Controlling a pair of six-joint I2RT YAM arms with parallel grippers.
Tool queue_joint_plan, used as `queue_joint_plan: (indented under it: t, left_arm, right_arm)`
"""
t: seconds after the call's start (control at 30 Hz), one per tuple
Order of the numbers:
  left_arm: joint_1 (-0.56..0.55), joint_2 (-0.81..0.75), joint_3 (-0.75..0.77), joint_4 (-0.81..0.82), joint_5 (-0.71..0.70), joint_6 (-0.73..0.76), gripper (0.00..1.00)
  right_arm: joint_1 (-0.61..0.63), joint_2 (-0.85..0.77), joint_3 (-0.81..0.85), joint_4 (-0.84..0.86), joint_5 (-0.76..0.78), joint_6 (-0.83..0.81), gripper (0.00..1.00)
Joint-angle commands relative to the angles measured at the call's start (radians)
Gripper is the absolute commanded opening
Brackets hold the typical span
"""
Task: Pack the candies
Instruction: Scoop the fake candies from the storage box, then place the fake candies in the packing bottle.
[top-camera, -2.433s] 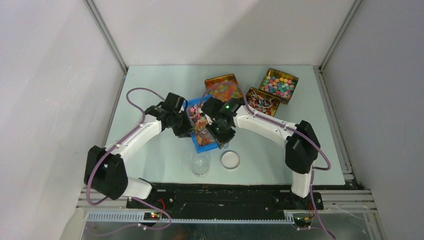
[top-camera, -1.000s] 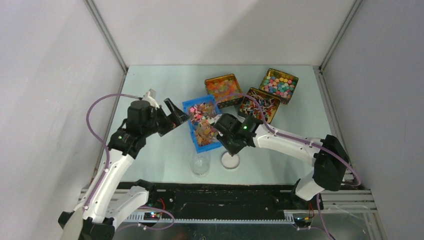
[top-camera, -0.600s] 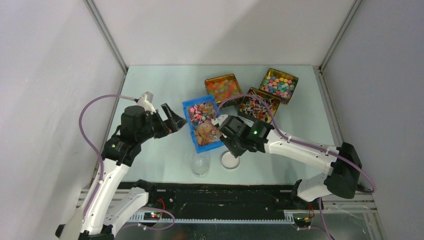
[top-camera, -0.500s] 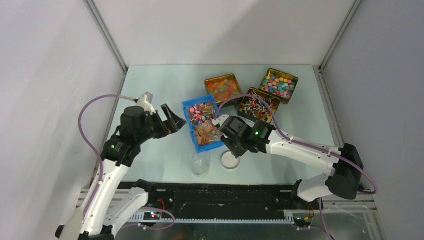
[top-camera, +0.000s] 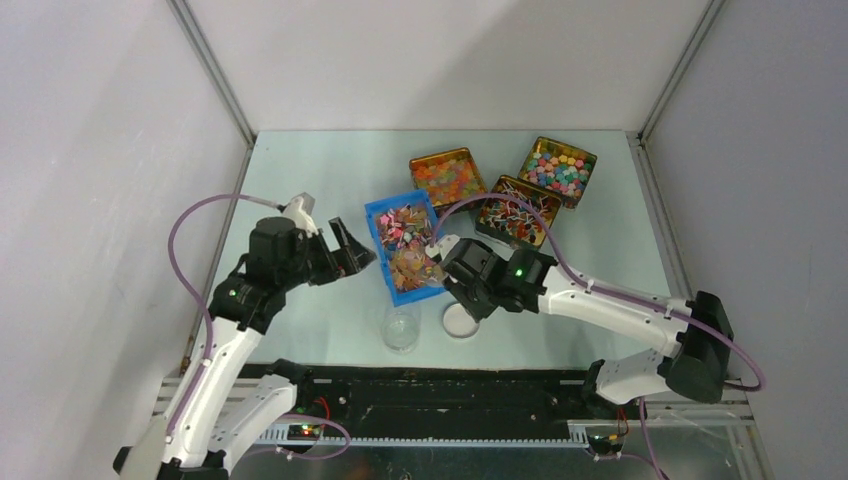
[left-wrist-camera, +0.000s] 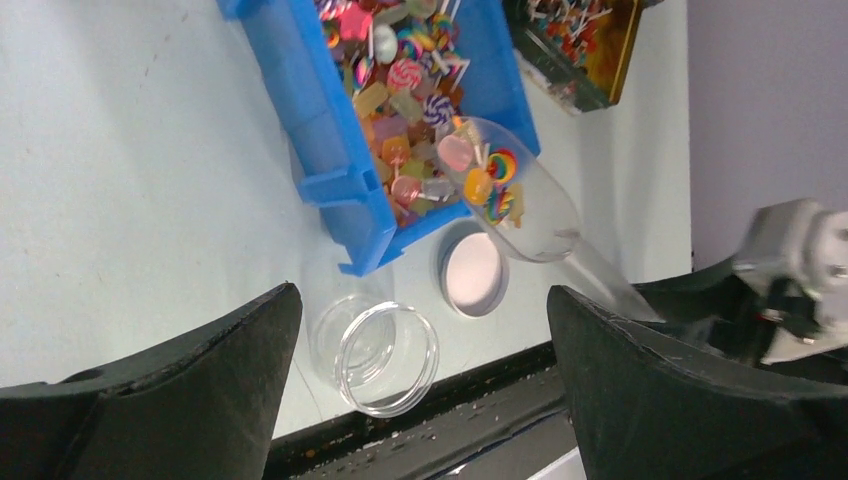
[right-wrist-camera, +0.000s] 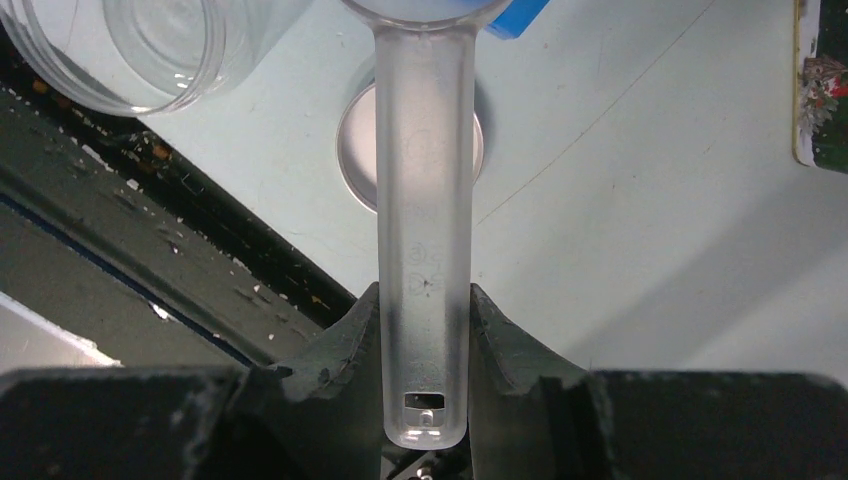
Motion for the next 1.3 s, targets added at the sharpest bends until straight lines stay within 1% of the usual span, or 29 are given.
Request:
queue_joint_plan:
  t: [0.0, 0.3, 0.43, 0.57, 0.63, 0.77, 0.97, 1.1, 1.27]
  left_arm:
    - [0.005, -0.025, -0.049, 0.021, 0.053, -0.011, 1.00]
    - [-0.021, -0.119, -0.223, 0.143, 0.081, -0.161, 1.00]
    - [-0.075, -0.121, -0.259, 0.176, 0.059, -0.203, 1.00]
    - [-0.160, -0.120, -0.281, 0.184, -0.006, -0.237, 1.00]
    - [-0.196, -0.116, -0.273, 0.156, -0.054, -0.239, 1.00]
    - [-0.232, -0.107, -0.239, 0.073, -0.151, -0.230, 1.00]
    - [-0.247, -0.104, -0.195, -0.013, -0.248, -0.218, 1.00]
    - [-0.247, -0.086, -0.177, -0.043, -0.277, -0.218, 1.00]
    - [-0.248, -0.063, -0.160, -0.039, -0.273, -0.214, 1.00]
  right_arm:
    - [0.024, -0.061, 0.008, -0.022, 0.020, 0.004, 0.00]
    - [0.084, -0.112, 0.011, -0.084, 0.020, 0.027, 0.00]
    - [0.106, -0.137, 0.012, -0.120, 0.009, 0.042, 0.00]
    - [0.130, -0.162, 0.012, -0.150, -0.003, 0.057, 0.00]
    - [0.140, -0.173, 0.012, -0.156, -0.018, 0.063, 0.00]
    - [0.163, -0.190, 0.012, -0.160, -0.037, 0.085, 0.00]
    - [0.225, -0.190, 0.013, -0.170, -0.052, 0.093, 0.00]
    - [0.238, -0.179, 0.014, -0.181, -0.082, 0.089, 0.00]
    - [0.245, -0.161, 0.021, -0.193, -0.132, 0.074, 0.00]
